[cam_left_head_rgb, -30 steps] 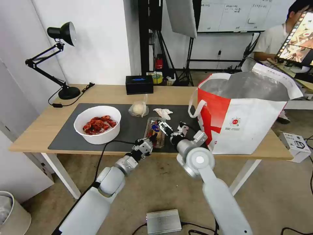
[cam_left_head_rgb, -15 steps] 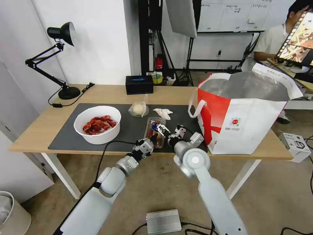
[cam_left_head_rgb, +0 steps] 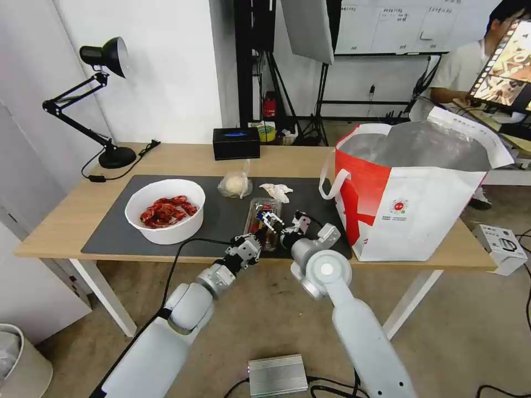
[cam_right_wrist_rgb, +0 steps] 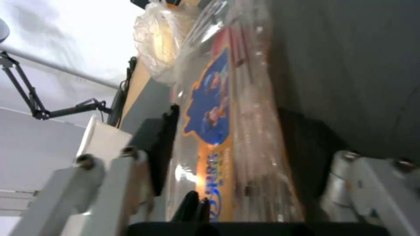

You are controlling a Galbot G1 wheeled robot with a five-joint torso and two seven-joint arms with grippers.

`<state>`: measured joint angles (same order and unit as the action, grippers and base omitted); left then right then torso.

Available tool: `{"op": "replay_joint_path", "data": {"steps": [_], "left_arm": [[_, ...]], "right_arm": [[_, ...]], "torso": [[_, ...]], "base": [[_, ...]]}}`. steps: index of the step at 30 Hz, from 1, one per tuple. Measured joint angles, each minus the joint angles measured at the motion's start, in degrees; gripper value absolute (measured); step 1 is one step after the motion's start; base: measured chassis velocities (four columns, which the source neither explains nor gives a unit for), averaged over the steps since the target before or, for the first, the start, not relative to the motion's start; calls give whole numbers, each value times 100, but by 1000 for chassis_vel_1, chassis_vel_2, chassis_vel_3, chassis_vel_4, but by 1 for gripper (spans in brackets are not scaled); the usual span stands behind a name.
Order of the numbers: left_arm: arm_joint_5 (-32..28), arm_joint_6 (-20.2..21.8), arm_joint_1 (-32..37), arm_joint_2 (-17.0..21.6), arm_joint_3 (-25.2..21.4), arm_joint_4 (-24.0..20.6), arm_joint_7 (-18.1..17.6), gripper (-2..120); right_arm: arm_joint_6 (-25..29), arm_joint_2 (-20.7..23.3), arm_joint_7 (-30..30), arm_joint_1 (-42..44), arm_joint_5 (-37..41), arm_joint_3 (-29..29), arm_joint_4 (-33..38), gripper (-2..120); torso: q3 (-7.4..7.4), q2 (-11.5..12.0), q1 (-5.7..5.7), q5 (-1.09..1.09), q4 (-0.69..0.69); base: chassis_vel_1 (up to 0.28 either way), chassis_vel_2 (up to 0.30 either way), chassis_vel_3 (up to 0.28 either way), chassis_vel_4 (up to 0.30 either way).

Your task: Pick up the trash from the table and place it into the takeout bag.

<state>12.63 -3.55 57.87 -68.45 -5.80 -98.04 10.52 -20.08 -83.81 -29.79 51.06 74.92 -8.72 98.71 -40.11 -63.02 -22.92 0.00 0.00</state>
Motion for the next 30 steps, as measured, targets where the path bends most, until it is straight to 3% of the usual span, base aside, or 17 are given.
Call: {"op": "replay_joint_path", "data": {"steps": [3,8,14,21,23,30], "left_arm": [[0,0,9,-5,6,-9,0,6],[-18,1,37,-2,-1,-21,0,6],[-112,-2,80,-10,-21,-28,-39,9],[-605,102,127,40,-149,-252,-118,28],[-985,203,203,134,-277,-443,-156,41],[-1628,449,416,216,-512,-791,-287,65]], "right_arm": [[0,-12,0,-11,-17,2,-64,39],[8,-18,3,-10,-43,6,-112,26],[37,-21,26,-5,-130,13,-166,1],[80,-36,37,24,-190,5,-154,0],[149,-18,54,44,-231,2,-133,0],[187,98,136,108,-498,-8,105,0]], "torso": [[0,0,0,0,0],[1,0,0,0,0],[1,0,0,0,0],[1,0,0,0,0],[1,0,0,0,1],[1,0,0,0,-1]], "base": [[0,0,0,0],[0,0,0,0],[0,0,0,0],[0,0,0,0],[0,0,0,0],[0,0,0,0]]}}
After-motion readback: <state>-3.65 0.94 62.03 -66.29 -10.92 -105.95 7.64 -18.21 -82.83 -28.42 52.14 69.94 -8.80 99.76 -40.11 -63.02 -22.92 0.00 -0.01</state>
